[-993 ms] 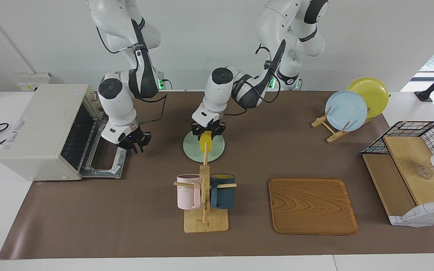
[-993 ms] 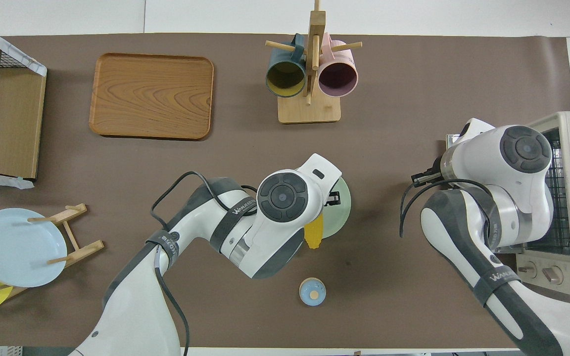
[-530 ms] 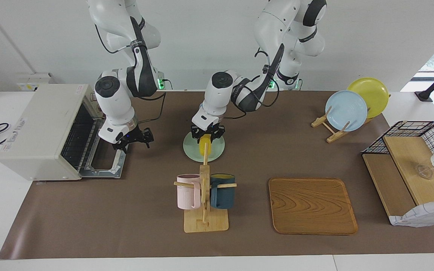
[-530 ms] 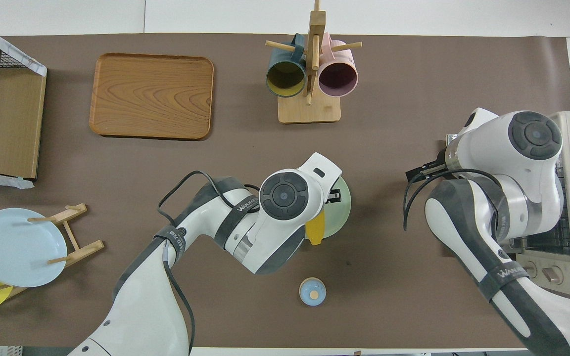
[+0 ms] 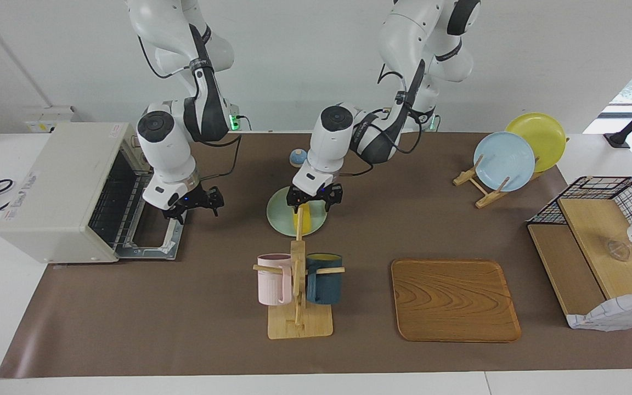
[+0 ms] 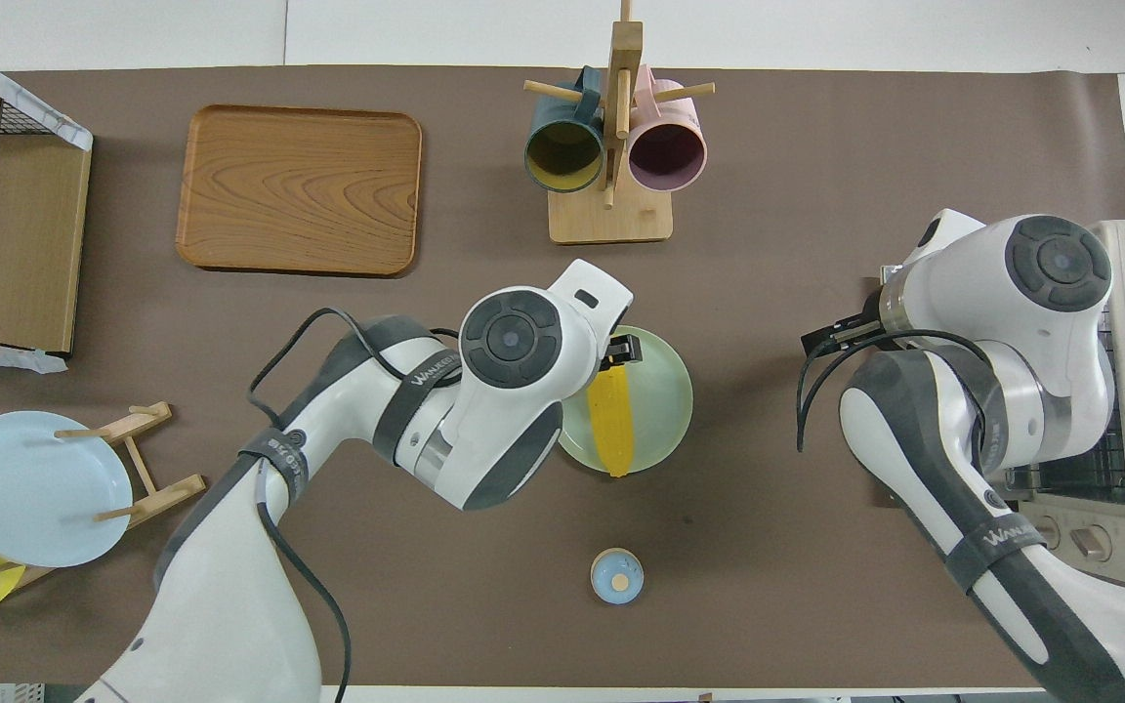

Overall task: Put corn in oven
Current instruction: 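Carry the corn to the green plate while the right gripper opens the oven, then release the corn on the plate while the right gripper reaches the plate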

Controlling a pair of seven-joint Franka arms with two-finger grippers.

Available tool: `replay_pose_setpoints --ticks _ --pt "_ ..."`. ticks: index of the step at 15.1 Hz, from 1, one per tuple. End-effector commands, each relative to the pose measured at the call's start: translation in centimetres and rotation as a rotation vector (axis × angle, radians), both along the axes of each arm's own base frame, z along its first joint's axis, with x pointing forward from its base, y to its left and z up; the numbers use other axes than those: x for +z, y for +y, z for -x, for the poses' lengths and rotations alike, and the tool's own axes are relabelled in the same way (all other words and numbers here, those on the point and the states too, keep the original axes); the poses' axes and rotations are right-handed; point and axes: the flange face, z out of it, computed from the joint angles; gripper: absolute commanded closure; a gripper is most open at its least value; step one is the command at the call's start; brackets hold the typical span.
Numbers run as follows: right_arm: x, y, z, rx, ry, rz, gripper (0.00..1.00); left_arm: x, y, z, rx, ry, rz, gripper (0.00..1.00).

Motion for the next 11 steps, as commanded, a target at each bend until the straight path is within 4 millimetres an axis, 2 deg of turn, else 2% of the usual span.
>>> replay_pose_setpoints --ticks 1,3,4,6,8,11 --pt "1.6 0.7 -1.2 -0.032 0.033 -0.013 0.0 5.3 5.2 -1.7 0.04 0.008 -0.013 0.0" --pt "2.6 2.4 -1.8 -0.066 0.039 -0.009 0.0 7.7 9.2 -3.2 0.041 0.015 -0.028 0.0" --pt "3.2 4.1 -1.9 -0.083 0.038 -0.008 0.0 8.9 11.4 -4.2 0.033 0.019 -0.037 0.0" --pt "4.4 8.7 -1.3 -0.137 0.045 -0.001 0.0 11.6 15.6 -6.2 0.037 0.022 -0.044 0.0" --pt "5.2 14.1 -0.3 -0.209 0.031 -0.001 0.0 14.1 20.4 -7.7 0.027 0.025 -0.053 0.0" --pt "5.0 24.9 0.2 -0.268 0.043 0.038 0.0 17.4 26.5 -7.7 -0.008 0.019 -0.064 0.0"
